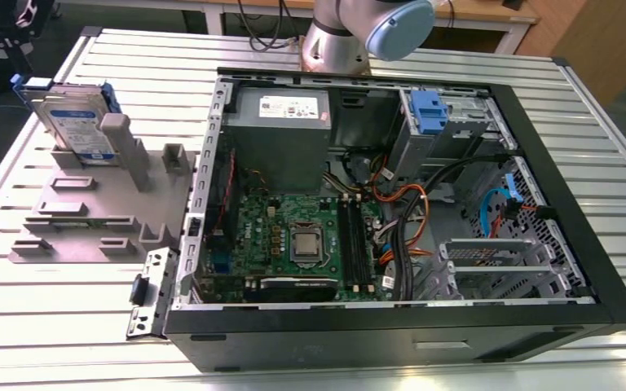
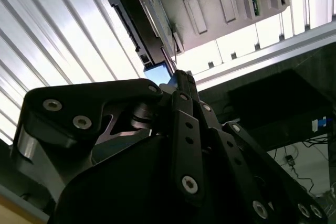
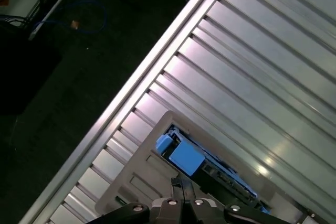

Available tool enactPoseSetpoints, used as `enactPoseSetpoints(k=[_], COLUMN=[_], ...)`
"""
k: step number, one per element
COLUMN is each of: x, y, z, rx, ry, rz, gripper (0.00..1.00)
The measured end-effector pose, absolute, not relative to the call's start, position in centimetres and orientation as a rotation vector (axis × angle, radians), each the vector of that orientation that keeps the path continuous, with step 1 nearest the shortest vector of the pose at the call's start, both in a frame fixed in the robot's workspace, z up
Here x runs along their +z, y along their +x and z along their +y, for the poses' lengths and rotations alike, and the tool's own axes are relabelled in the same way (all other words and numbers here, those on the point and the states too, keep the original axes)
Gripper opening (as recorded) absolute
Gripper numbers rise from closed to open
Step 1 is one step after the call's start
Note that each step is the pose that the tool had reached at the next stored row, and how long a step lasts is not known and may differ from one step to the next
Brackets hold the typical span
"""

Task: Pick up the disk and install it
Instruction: 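Pick up the disk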

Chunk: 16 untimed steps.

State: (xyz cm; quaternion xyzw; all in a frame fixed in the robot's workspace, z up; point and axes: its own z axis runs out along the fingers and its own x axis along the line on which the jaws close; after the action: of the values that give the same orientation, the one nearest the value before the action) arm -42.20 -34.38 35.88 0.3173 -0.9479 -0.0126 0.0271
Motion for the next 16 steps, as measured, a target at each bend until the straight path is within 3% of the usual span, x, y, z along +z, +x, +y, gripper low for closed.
enactPoseSetpoints(k=[16], x=[35.88], y=[-42.19], z=[-34.38], rx=[-0.033], ry=[1.166], rz=[-2.857], gripper=[0.11])
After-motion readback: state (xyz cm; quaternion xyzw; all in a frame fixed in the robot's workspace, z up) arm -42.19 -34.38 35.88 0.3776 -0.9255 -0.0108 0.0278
